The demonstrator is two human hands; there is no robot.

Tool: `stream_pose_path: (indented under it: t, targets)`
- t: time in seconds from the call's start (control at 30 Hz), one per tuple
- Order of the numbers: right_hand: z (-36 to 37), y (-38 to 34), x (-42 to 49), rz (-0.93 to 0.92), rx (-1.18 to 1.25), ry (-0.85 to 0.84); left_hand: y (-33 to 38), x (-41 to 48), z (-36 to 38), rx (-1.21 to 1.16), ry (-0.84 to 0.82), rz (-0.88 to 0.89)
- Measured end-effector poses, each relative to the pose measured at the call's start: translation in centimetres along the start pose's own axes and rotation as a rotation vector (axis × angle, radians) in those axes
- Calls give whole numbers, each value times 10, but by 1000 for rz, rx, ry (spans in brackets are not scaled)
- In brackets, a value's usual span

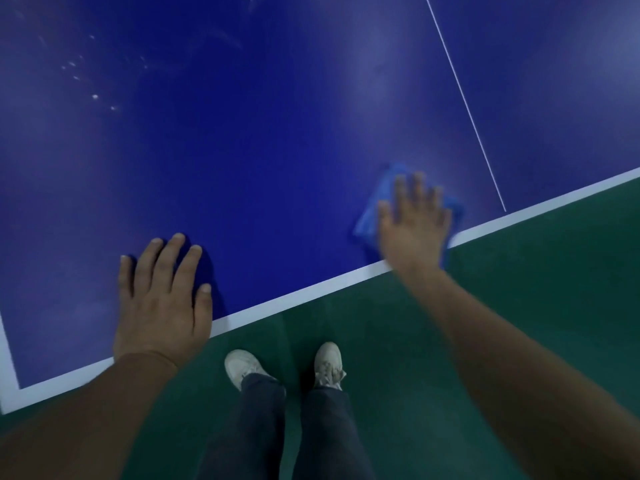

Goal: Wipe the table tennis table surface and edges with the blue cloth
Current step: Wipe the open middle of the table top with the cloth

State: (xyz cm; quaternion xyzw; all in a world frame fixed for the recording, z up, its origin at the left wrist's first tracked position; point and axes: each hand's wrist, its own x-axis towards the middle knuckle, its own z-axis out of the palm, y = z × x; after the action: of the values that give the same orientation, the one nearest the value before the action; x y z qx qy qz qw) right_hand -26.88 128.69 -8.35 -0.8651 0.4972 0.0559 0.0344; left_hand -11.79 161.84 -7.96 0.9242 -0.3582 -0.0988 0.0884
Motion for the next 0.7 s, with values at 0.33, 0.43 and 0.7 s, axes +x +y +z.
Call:
stream_pose_path:
  t: [0.33, 0.43, 0.7]
  targets:
    - [17, -96, -81, -571, 16, -2, 2, 0, -4, -3, -12, 2]
    - [12, -75, -51, -1009, -35, 13, 2, 0, -3, 0, -7, 12]
    - [1, -128, 6, -5, 104, 24, 1, 0, -4, 2, -33, 0]
